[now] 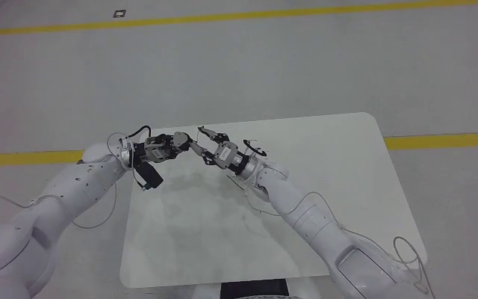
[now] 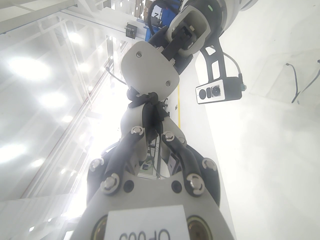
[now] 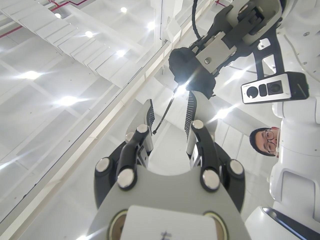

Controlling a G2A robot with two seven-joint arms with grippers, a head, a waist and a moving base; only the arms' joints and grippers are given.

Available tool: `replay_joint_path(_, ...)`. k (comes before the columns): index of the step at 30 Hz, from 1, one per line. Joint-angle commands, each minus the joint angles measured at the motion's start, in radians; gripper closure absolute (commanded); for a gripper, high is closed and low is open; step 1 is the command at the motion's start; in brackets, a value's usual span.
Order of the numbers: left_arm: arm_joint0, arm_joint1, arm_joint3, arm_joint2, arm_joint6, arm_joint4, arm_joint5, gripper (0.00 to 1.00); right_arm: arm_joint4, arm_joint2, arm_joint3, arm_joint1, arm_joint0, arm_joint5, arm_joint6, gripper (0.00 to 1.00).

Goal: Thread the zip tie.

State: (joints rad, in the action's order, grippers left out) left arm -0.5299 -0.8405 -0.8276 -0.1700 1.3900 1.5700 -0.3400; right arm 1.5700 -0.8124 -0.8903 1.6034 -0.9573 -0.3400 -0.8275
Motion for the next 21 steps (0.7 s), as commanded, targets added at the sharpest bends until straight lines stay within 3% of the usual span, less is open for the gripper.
replay_joint_path(1, 0.0, 0.0, 0.0, 0.0, 0.0, 0.0, 0.0, 1.0, 0.0, 0.005, -0.005, -0.011, 0.008, 0.0, 0.004, 0.6)
replay_joint_path(10, 0.0, 0.0, 0.0, 0.0, 0.0, 0.0, 0.0, 1.0, -0.11, -0.023, -0.069, -0.075, 0.005, 0.001, 0.0, 0.53)
replay_joint_path(14, 0.0, 0.0, 0.0, 0.0, 0.0, 0.0, 0.0, 1.0, -0.214, -0.063, -0.118, -0.097, -0.022, 0.053, -0.007, 0.51)
replay_joint_path(16, 0.0, 0.0, 0.0, 0.0, 0.0, 0.0, 0.0, 1.0, -0.26, -0.077, -0.136, -0.104, -0.034, 0.085, -0.017, 0.23)
replay_joint_path(18, 0.0, 0.0, 0.0, 0.0, 0.0, 0.0, 0.0, 1.0, -0.306, -0.093, -0.154, -0.112, -0.044, 0.127, -0.027, 0.17)
replay_joint_path(20, 0.0, 0.0, 0.0, 0.0, 0.0, 0.0, 0.0, 1.0, -0.359, -0.101, -0.165, -0.117, -0.05, 0.174, -0.027, 0.0)
replay_joint_path(21, 0.0, 0.0, 0.0, 0.0, 0.0, 0.0, 0.0, 1.0, -0.387, -0.107, -0.171, -0.119, -0.055, 0.211, -0.026, 0.0)
